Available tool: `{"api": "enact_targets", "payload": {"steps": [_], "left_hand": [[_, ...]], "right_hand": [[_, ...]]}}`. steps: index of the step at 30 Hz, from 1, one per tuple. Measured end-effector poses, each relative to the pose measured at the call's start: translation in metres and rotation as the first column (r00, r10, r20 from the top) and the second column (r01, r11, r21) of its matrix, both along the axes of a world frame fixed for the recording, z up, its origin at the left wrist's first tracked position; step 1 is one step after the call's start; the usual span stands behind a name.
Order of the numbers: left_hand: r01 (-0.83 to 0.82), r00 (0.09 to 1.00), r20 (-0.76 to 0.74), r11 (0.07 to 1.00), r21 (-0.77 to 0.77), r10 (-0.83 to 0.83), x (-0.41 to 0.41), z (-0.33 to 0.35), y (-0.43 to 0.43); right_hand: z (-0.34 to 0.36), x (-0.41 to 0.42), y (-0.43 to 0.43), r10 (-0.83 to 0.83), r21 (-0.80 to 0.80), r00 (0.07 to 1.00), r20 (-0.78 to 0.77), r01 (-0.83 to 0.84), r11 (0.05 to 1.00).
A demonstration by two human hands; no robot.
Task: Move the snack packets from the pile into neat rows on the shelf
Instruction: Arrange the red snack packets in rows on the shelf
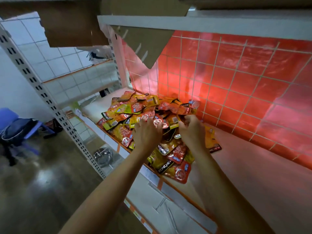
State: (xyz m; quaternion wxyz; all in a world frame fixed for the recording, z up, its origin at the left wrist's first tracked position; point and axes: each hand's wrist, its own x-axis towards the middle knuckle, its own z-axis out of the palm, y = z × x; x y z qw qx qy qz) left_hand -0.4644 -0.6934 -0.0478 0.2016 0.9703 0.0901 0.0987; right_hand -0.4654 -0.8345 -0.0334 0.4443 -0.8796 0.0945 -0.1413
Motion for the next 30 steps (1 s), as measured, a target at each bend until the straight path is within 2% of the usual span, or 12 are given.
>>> {"api": "enact_targets", "payload": {"steps": [5, 10, 13, 16, 23, 26, 30], "left_hand": [[0.064, 0.998, -0.017, 0.998, 0.030, -0.063, 0.004, -0.003, 0.015], [-0.036, 0.999, -0.016, 0.999, -0.012, 0.036, 0.000, -0.009, 0.024], [-0.047, 0.999, -0.021, 0.999, -0.013, 0.047, 0.000, -0.009, 0.023], [-0.008, 0.997, 0.081, 1.000, 0.001, 0.008, 0.000, -0.012, 0.022], [0.198, 0.966, 0.173, 0.980, -0.005, -0.195, 0.001, -0.013, 0.012], [0.327, 0.923, 0.231, 0.943, -0.055, -0.306, 0.001, -0.007, 0.004], [0.439, 0.828, 0.408, 0.897, -0.044, -0.385, -0.003, -0.005, -0.016]], "right_hand": [[-0.005, 0.016, 0.020, -0.069, -0.121, 0.993, -0.096, 0.057, 0.991], [-0.008, 0.019, 0.024, -0.108, -0.114, 0.980, -0.165, 0.089, 0.989], [-0.003, 0.014, 0.019, -0.105, -0.057, 0.977, -0.188, 0.096, 0.994], [-0.002, 0.005, 0.011, -0.098, 0.079, 0.978, -0.183, 0.114, 0.990], [-0.006, -0.019, -0.012, -0.095, 0.301, 0.974, -0.203, 0.154, 0.941], [-0.010, -0.025, -0.020, -0.125, 0.375, 0.969, -0.214, 0.199, 0.905], [-0.016, -0.034, -0.037, -0.151, 0.488, 0.965, -0.215, 0.240, 0.839]]}}
